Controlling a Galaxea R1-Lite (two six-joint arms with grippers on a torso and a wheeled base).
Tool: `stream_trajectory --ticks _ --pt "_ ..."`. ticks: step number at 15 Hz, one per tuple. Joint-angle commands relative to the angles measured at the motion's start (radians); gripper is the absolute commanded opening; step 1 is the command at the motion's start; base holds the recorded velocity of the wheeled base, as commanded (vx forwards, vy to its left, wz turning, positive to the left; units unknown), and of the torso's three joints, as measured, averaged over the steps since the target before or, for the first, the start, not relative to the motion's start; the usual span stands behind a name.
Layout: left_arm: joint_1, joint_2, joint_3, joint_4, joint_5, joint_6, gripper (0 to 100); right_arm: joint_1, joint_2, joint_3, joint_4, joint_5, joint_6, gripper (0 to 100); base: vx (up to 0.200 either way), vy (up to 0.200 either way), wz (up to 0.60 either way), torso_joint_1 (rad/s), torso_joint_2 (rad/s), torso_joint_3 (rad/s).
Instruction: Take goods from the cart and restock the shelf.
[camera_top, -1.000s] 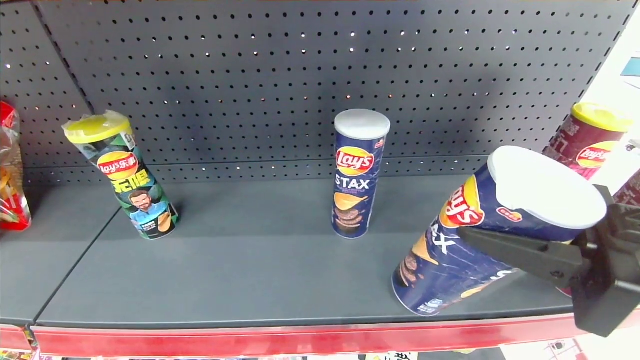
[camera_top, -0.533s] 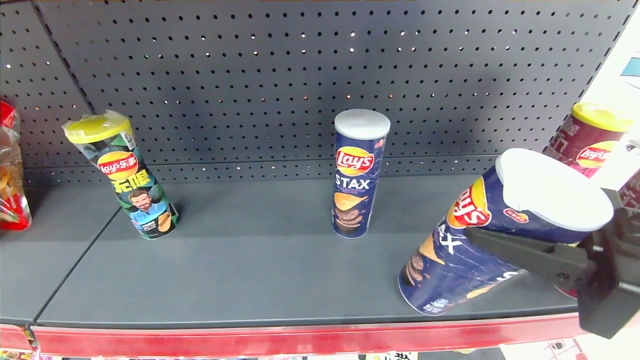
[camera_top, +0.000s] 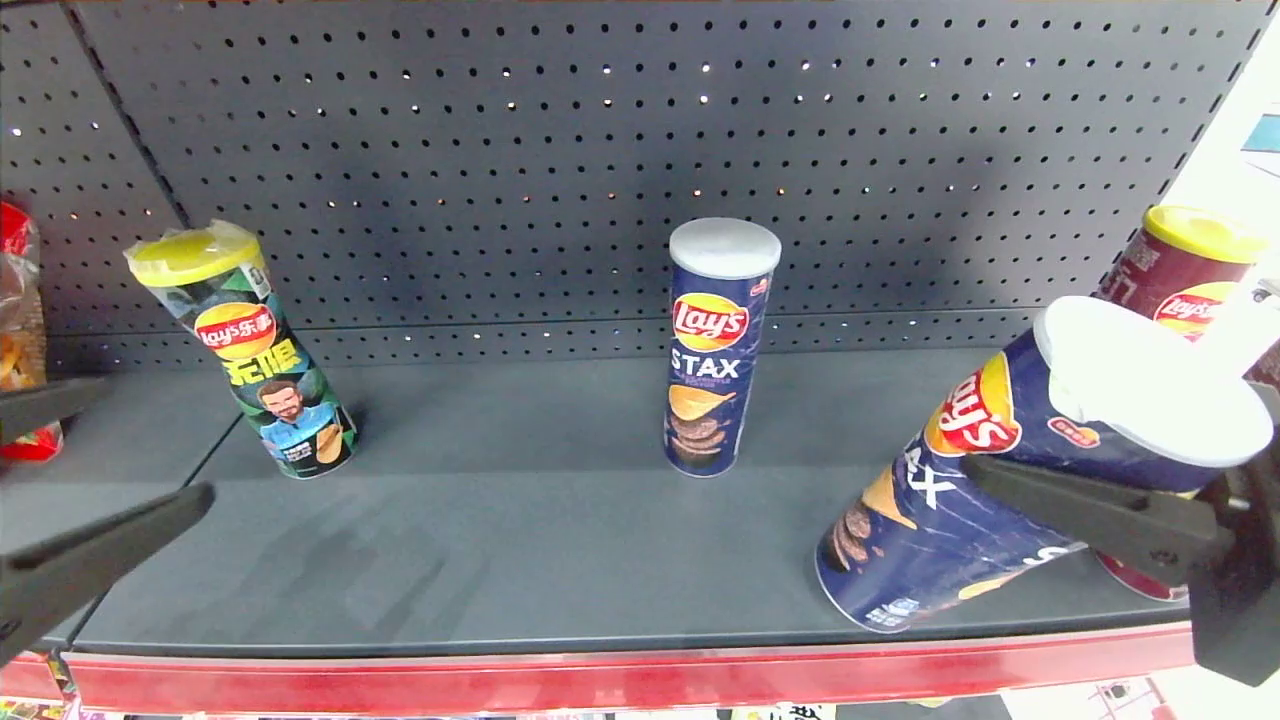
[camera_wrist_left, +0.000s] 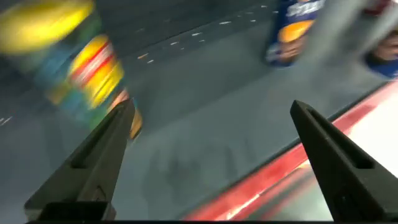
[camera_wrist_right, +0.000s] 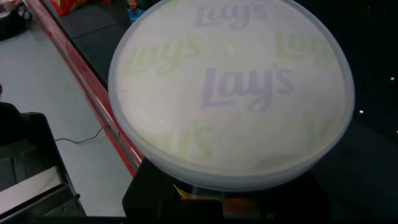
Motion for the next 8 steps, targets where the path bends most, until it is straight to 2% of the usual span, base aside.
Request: stream_trajectory --ticks 1,5,6,7,8 --pt "-0.149 0.378 -0.228 -0.042 -0.052 0.015 100 -0.023 0.001 -0.007 0.001 0.003 0.0 0 0.0 0.0 0.0 0.0 0.0 0.0" --pt "-0.218 0.599 -0.305 -0.172 -0.159 0.008 100 -0.028 0.008 0.001 0.001 0.001 0.002 0 0.0 0.0 0.0 0.0 0.0 0.0" --pt "-0.219 0.604 -0.306 -0.174 -0.159 0.008 100 -0.028 0.008 0.001 0.001 0.001 0.002 0 0.0 0.0 0.0 0.0 0.0 0.0" --pt "-0.227 0.682 -0.348 -0.197 -0.21 0.011 100 -0.029 0.009 -0.001 0.001 0.001 0.002 0 0.0 0.0 0.0 0.0 0.0 0.0" --pt "-0.227 0.703 -0.363 -0.198 -0.225 0.015 100 -0.029 0.011 -0.001 0.001 0.001 0.003 0 0.0 0.0 0.0 0.0 0.0 0.0"
